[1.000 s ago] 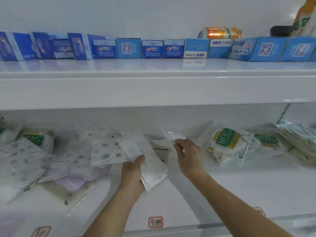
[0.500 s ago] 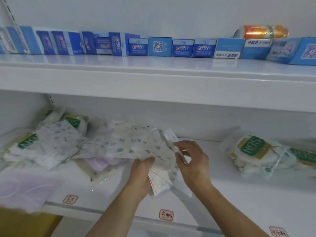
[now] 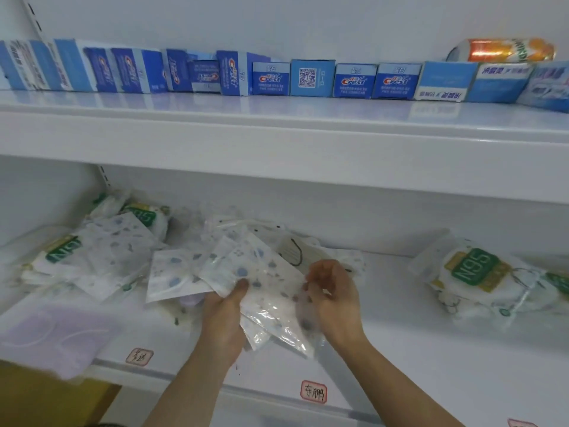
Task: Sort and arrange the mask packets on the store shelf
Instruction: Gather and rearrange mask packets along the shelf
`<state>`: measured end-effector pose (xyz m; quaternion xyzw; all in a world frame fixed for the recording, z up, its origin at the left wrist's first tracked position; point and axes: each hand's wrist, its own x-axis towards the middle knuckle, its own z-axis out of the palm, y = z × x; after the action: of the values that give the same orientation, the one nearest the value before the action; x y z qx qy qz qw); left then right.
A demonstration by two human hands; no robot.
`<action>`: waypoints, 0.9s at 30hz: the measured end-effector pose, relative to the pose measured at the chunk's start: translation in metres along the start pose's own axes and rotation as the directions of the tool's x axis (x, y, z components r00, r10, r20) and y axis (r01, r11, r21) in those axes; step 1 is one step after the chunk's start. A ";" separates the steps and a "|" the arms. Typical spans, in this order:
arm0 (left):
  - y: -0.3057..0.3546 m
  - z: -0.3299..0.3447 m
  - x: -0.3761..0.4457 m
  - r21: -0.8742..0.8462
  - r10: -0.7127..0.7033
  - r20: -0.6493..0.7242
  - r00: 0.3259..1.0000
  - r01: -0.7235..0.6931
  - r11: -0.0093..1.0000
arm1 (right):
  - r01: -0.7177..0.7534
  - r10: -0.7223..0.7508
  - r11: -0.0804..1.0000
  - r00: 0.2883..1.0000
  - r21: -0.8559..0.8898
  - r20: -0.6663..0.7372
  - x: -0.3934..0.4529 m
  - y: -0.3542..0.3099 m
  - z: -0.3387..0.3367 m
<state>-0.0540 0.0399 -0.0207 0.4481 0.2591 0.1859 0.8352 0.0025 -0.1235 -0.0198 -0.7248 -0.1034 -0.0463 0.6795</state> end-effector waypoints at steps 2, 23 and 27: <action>0.014 -0.019 0.008 0.010 0.031 -0.038 0.999 -0.031 0.999 | -0.010 0.011 0.996 1.000 -0.085 0.011 0.001 0.009 0.006; 0.113 -0.167 -0.010 0.138 0.158 -0.138 0.978 -0.139 0.981 | 0.205 0.039 0.779 0.927 -0.592 0.372 0.047 -0.001 0.167; 0.107 -0.165 -0.010 0.092 0.110 -0.129 0.985 -0.099 0.991 | 0.212 0.173 0.662 0.890 -0.719 0.422 0.051 0.002 0.187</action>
<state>-0.1687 0.1986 -0.0045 0.4829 0.2985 0.2479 0.7850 0.0390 0.0669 -0.0246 -0.9276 -0.2393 0.0791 0.2758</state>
